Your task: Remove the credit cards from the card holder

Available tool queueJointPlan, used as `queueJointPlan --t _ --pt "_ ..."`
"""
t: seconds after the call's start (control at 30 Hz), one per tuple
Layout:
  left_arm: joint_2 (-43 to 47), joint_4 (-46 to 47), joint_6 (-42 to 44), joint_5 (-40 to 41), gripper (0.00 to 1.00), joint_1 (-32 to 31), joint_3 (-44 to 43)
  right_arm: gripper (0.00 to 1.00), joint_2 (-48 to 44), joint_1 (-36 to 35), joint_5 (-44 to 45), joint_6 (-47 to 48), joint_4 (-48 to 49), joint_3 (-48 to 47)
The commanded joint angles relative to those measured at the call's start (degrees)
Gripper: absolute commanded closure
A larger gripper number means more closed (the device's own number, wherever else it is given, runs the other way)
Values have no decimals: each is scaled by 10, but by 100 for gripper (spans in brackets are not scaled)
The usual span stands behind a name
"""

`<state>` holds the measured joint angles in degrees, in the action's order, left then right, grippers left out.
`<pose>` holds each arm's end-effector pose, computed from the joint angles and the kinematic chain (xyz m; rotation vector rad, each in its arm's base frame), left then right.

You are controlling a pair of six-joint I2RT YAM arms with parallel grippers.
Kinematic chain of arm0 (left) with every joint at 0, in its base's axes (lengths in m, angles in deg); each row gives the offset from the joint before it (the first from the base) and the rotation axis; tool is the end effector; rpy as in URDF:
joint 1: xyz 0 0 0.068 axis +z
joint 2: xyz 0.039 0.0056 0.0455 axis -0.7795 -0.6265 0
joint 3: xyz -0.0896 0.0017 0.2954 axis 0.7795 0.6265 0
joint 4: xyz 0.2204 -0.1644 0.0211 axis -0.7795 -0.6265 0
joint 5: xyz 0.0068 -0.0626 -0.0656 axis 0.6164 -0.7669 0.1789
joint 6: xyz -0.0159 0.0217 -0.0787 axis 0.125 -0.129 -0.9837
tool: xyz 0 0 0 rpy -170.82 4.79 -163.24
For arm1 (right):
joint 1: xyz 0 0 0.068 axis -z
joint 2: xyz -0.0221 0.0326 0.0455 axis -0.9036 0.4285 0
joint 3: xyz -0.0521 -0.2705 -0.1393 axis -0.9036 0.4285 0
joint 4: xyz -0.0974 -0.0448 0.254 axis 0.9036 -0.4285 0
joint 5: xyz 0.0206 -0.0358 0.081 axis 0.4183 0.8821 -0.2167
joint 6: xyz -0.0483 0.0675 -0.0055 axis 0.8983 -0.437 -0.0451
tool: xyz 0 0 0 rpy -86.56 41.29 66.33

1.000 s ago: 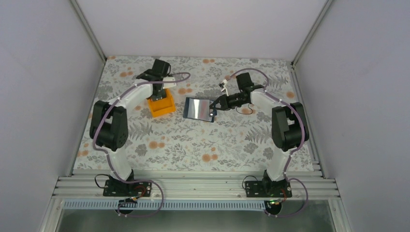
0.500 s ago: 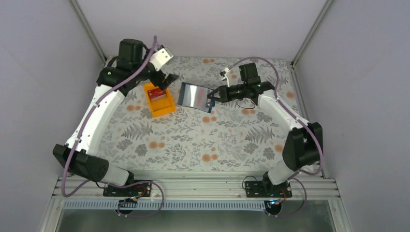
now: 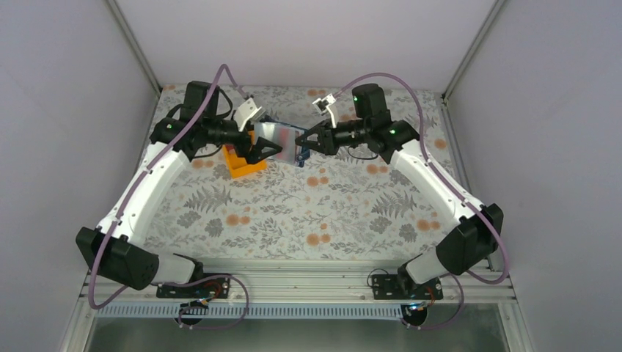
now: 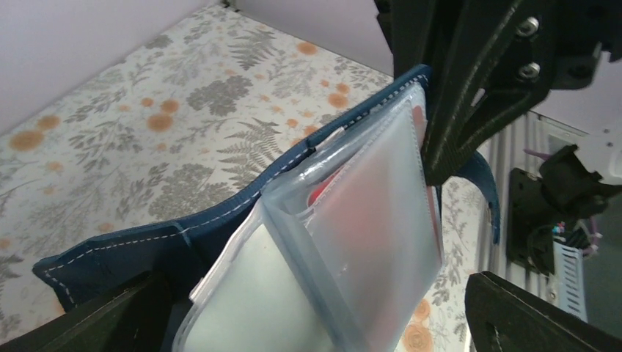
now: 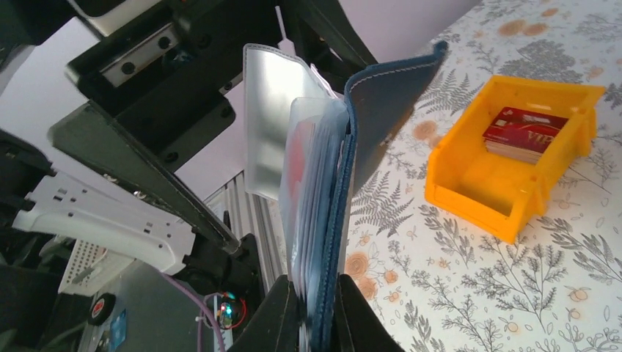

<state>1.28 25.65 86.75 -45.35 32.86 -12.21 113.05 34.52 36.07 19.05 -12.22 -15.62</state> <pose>0.2741 -0.1444 0.4082 1.0691 1.8942 -0.8645 0.2829 0.2295 0.3986 -0.9256 1.9828 1.3529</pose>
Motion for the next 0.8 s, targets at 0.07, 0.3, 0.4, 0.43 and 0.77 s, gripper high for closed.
queueJointPlan --t 0.07,0.3,0.4,0.43,0.77 --pt "3 -75 87 -127 2 7 -9 96 -7 -4 -79 116 -35 -55" --pt "-6 -121 130 -126 0 57 -34 96 -21 2 -126 225 -92 -63" --pt "-9 -134 144 -168 0 59 -33 96 -23 3 -144 237 -88 -63" --pt "-12 -138 150 -177 0 58 -32 96 -23 3 -147 241 -90 -65" --pt "-21 -160 192 -142 0 65 -38 96 -42 28 -173 294 -124 -68"
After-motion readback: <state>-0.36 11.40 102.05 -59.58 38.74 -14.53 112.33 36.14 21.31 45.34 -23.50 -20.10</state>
